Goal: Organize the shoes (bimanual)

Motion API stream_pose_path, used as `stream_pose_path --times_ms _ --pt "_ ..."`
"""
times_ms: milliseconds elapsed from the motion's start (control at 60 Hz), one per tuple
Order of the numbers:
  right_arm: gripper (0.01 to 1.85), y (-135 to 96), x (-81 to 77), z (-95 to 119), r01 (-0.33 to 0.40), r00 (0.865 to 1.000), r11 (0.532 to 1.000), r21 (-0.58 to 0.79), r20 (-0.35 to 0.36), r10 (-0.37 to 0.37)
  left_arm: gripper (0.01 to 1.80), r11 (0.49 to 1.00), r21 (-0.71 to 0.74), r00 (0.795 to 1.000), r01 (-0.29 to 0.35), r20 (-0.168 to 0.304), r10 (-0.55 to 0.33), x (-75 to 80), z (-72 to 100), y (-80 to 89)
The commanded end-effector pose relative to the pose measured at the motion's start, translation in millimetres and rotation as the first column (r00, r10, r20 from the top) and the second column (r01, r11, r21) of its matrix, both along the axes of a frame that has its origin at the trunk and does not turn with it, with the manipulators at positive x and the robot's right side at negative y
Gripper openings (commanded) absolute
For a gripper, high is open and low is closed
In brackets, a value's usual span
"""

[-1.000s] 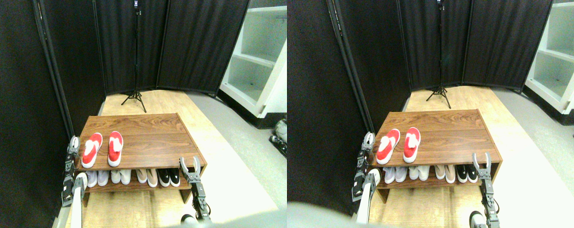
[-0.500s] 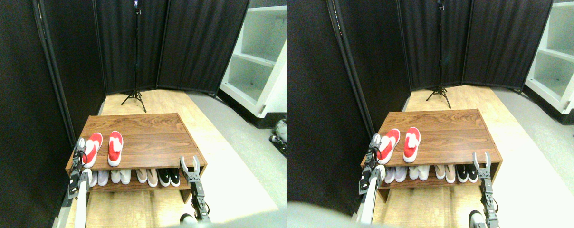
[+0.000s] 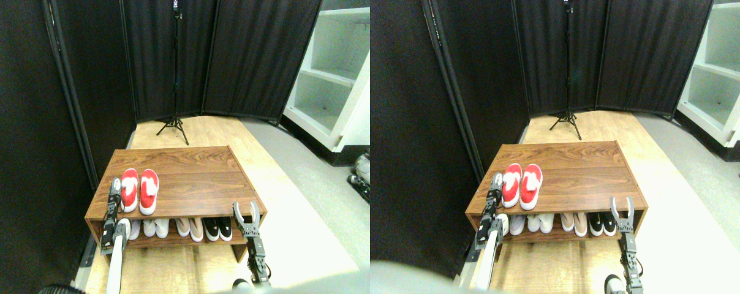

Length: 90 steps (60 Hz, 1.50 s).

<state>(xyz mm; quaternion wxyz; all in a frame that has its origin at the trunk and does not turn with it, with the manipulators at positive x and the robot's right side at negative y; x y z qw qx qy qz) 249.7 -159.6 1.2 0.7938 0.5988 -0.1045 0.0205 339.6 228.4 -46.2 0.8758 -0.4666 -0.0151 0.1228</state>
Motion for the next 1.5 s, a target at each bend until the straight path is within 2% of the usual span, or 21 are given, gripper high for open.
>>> stream_pose_path --times_ms 17,150,350,467,550,633,717,767,850,867,900,967,983,1000,1017,1083,1183,1300,1467,1500 --pt "0.30 1.2 -1.3 2.7 0.004 0.999 1.000 0.000 0.035 -0.004 0.01 0.999 0.007 0.999 0.049 -0.018 -0.049 0.3 -2.3 -10.6" --pt "0.29 1.4 -2.5 3.9 -0.004 0.999 1.000 0.005 0.042 0.004 0.01 0.997 -0.010 0.997 0.076 0.002 -0.076 -3.9 2.5 -18.8" --pt "0.32 1.7 -0.7 5.5 -0.001 0.999 1.000 -0.015 0.050 0.002 0.01 0.994 -0.036 0.994 0.104 0.024 -0.103 -5.0 -0.4 -19.5" --pt "0.32 1.7 0.2 5.4 -0.002 0.999 1.000 -0.005 0.047 0.002 0.01 0.994 -0.042 0.994 0.106 0.019 -0.105 -8.1 0.6 -22.0" --pt "0.31 1.6 1.0 5.6 -0.007 0.999 1.000 0.001 0.050 0.007 0.01 0.993 -0.047 0.994 0.113 0.004 -0.112 -7.1 -0.8 -23.1" --pt "0.32 1.6 2.1 6.1 -0.005 0.998 1.000 -0.005 0.060 0.005 0.01 0.985 -0.117 0.991 0.130 0.001 -0.131 -3.4 -2.2 -24.9" --pt "0.31 1.4 2.7 6.1 -0.007 0.998 1.000 -0.002 0.060 0.007 0.01 0.987 -0.101 0.992 0.127 -0.006 -0.129 -3.5 1.3 -27.3" --pt "0.31 0.9 2.4 5.6 -0.004 0.998 1.000 -0.002 0.059 0.004 0.01 0.988 -0.076 0.991 0.133 0.006 -0.133 -1.3 -1.4 -23.4" --pt "0.32 -0.2 0.4 4.9 0.011 0.999 1.000 0.000 0.043 -0.011 0.01 0.992 -0.082 0.995 0.100 0.017 -0.099 -4.3 6.0 -18.4" --pt "0.32 -0.6 0.5 4.4 0.005 0.999 1.000 0.002 0.046 -0.005 0.01 0.993 -0.060 0.995 0.099 0.030 -0.098 -5.9 10.3 -17.1" --pt "0.32 -1.3 0.2 3.8 0.005 0.999 1.000 0.002 0.045 -0.005 0.01 0.995 -0.027 0.994 0.094 0.061 -0.092 -4.3 8.3 -6.8" --pt "0.31 -2.0 0.2 3.3 0.005 0.999 1.000 -0.002 0.045 -0.005 0.01 0.998 0.009 0.995 0.064 0.075 -0.065 -6.7 11.1 0.4" --pt "0.29 -2.4 1.0 2.4 0.005 0.998 1.000 -0.025 0.058 -0.004 0.01 0.998 0.038 0.993 0.057 0.098 -0.060 -9.5 15.3 6.4" --pt "0.29 -2.4 1.0 2.4 0.005 0.998 1.000 -0.025 0.058 -0.004 0.01 0.998 0.038 0.993 0.057 0.098 -0.060 -9.5 15.3 6.4" --pt "0.29 -2.5 0.8 2.9 0.009 0.999 1.000 -0.007 0.043 -0.009 0.01 0.997 0.064 0.990 0.049 0.129 -0.057 -11.7 18.2 11.7" --pt "0.29 -2.7 1.7 1.9 0.007 0.999 1.000 0.001 0.043 -0.007 0.01 0.994 0.078 0.984 0.072 0.156 -0.083 -16.0 24.3 20.6" --pt "0.30 -2.3 2.4 2.2 0.006 0.999 1.000 0.012 0.034 -0.007 0.01 0.994 0.074 0.975 0.077 0.201 -0.091 -31.8 41.2 29.9" --pt "0.29 -1.3 4.2 1.6 0.006 0.999 1.000 0.003 0.036 -0.006 0.01 0.986 0.146 0.973 0.084 0.201 -0.113 -46.2 49.6 33.9" --pt "0.26 0.4 6.9 1.6 0.001 0.999 1.000 0.012 0.040 -0.001 0.01 0.990 0.088 0.967 0.111 0.219 -0.128 -64.0 47.7 39.8" --pt "0.26 0.4 6.7 1.7 0.004 0.999 1.000 0.008 0.036 -0.004 0.01 0.993 0.070 0.970 0.094 0.218 -0.107 -71.1 47.7 39.8"
